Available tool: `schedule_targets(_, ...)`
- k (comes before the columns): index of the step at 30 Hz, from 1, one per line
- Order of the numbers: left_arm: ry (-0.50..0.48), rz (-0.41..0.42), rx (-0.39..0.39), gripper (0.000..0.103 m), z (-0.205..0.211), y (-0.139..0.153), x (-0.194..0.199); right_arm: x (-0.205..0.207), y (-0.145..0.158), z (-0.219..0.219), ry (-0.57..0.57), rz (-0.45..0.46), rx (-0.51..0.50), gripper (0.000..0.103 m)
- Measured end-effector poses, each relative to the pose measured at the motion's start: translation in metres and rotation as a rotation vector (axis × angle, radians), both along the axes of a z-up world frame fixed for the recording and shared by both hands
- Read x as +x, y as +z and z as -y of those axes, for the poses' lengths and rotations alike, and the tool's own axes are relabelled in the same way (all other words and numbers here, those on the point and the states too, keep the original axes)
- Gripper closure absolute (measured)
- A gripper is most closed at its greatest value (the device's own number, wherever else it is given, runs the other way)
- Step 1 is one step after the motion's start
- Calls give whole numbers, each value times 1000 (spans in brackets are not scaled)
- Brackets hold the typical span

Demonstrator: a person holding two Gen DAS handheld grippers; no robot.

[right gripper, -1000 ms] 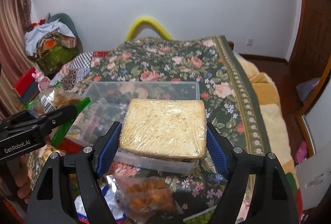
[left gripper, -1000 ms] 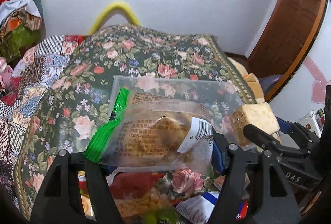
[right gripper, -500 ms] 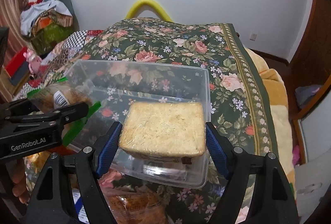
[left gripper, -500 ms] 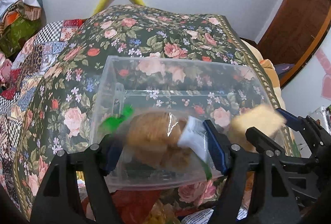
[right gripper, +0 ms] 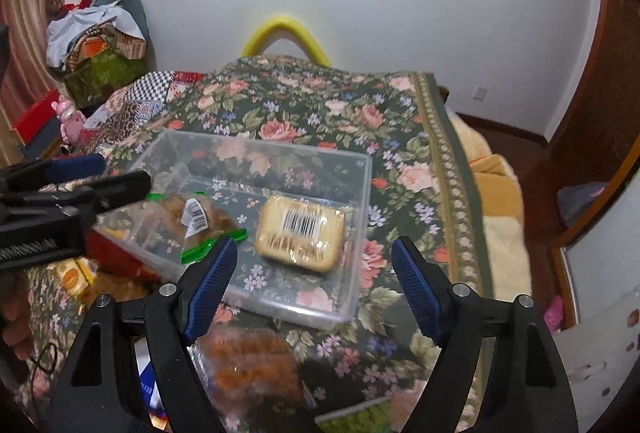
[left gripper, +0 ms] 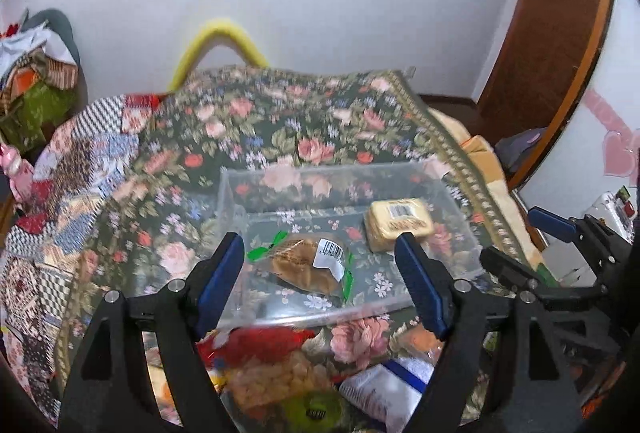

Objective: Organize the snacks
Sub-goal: 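Grasp the orange-labelled cake pack with the left tool while the right tool grasps the green pea bag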

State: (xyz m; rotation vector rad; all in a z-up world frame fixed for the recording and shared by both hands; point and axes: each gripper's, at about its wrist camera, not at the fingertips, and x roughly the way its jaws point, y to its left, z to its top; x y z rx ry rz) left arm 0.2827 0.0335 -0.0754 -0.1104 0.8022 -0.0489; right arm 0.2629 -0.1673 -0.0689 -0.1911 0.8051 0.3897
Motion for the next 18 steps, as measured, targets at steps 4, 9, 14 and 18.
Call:
schedule_targets(4,4,45,25,17,-13,19,-29,-16,16,15,-11,34,17,22)
schedule_targets(9,30,42,40,13,-36,20,-60,-32,24,32,-23,44,44,21)
schedule_targets(14,68,-8,56,12,-61,-3,-79,-47,16,41,-35,32,24,20)
schedule_targets(18,91,-62,62,12,-76,-30,-88,-55,2,46,-52,7,-17,20)
